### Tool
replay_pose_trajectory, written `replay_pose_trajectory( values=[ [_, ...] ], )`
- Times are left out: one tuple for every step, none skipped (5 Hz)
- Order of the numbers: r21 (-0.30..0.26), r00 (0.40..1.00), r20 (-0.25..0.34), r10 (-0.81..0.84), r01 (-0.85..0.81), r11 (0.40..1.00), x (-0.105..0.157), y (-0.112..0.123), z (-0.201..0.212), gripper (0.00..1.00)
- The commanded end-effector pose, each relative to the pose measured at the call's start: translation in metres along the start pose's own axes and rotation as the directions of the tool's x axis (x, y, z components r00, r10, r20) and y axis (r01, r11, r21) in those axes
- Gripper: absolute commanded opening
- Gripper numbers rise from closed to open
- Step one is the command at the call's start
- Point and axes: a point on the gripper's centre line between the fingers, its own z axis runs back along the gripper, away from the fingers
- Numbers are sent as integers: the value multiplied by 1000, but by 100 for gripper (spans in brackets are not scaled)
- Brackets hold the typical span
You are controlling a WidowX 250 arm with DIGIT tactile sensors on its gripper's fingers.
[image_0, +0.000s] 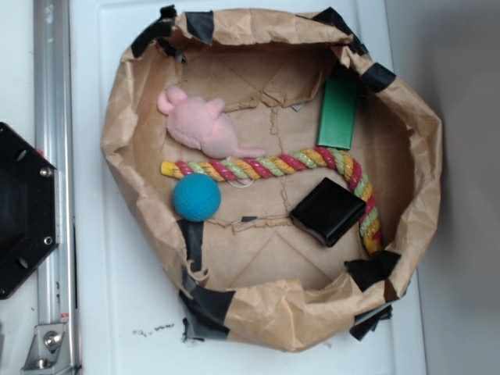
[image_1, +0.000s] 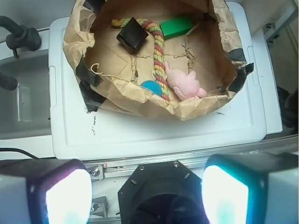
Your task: Grab the black box.
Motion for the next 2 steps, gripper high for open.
replay_pose_trajectory(
  values=[
    [0,1000,0,0,0,1000,0,0,0,100],
    [59,997,48,60,-63,996,48,3,-22,100]
  ],
)
